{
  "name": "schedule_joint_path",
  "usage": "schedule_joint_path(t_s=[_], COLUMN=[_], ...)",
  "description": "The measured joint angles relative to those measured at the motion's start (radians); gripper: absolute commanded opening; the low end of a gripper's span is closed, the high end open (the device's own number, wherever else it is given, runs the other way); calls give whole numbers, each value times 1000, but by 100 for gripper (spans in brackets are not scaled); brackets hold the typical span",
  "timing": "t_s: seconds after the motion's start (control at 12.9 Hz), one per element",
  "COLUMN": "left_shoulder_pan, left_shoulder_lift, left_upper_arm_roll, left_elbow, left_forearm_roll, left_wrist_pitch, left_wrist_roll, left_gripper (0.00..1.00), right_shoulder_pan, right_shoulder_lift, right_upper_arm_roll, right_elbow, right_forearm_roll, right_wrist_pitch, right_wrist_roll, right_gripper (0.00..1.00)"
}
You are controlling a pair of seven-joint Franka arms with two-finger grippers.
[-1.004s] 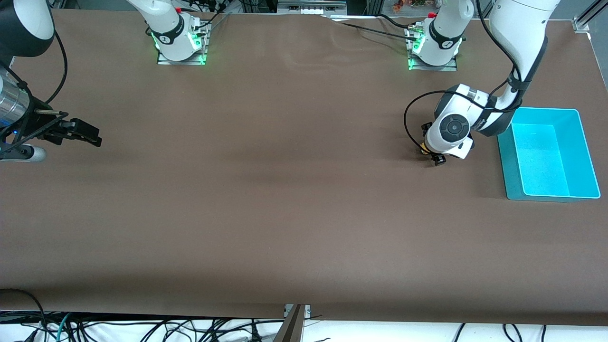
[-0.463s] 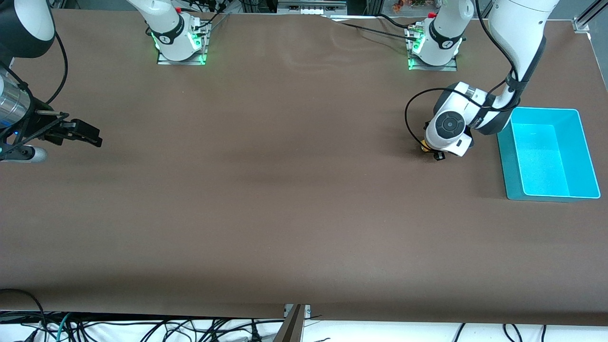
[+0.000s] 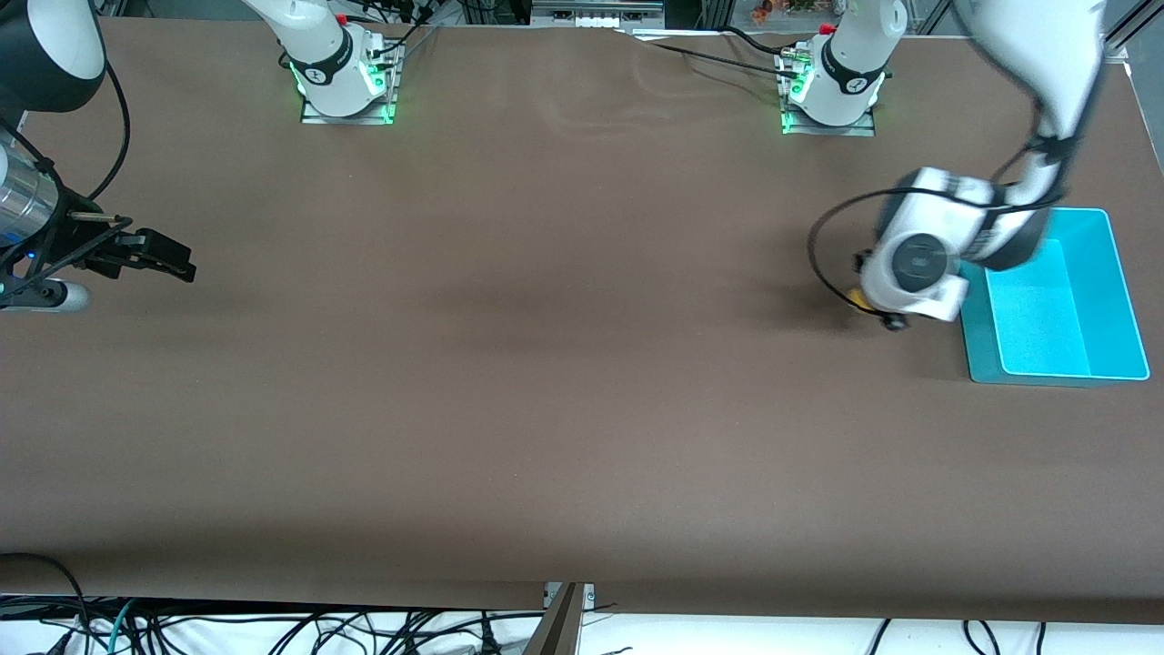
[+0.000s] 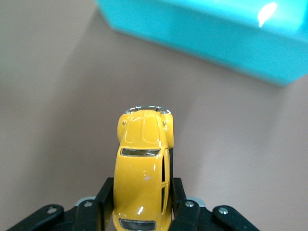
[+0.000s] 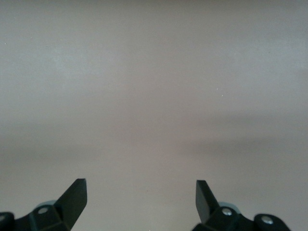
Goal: Wind and store yellow beetle car
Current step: 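Lift the car with the left gripper and carry it over the box, then lower the car into the blue box and open the left gripper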
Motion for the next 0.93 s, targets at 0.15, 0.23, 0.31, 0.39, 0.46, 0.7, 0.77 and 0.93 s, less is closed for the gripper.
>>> schedule_joint_path(t_s=[0.15,0.23,0.31,0.39,0.46,0.7,0.77,0.93], left_shoulder_pan=[68,105,142,181,220,356,396,400], left_shoulder_lift=[-36,-47,-52,-54,-54,-52,-52,-52], left_upper_arm_roll=[2,2,2,3,3,-3,-4,22], left_elbow=[97,136,168,190,199,193,174,92], left_forearm_roll=[-36,-42,-44,-44,-45,-66,-74,-76], left_wrist_pitch=[-106,-153,-182,-197,-204,-199,-164,-38], left_wrist_roll=[141,213,285,353,414,584,638,666], left_gripper=[0,0,0,0,0,0,0,0], right_shoulder_pan=[0,0,0,0,0,0,0,0], right_shoulder_lift=[0,0,0,1,1,1,1,1], right_upper_arm_roll=[0,-1,-1,-1,-1,-1,-1,-1], right_elbow=[0,0,1,1,1,2,2,2], right_forearm_roll=[0,0,0,0,0,0,0,0], right_wrist_pitch=[0,0,0,0,0,0,0,0], right_wrist_roll=[0,0,0,0,0,0,0,0], right_gripper=[100,100,100,100,100,100,100,100])
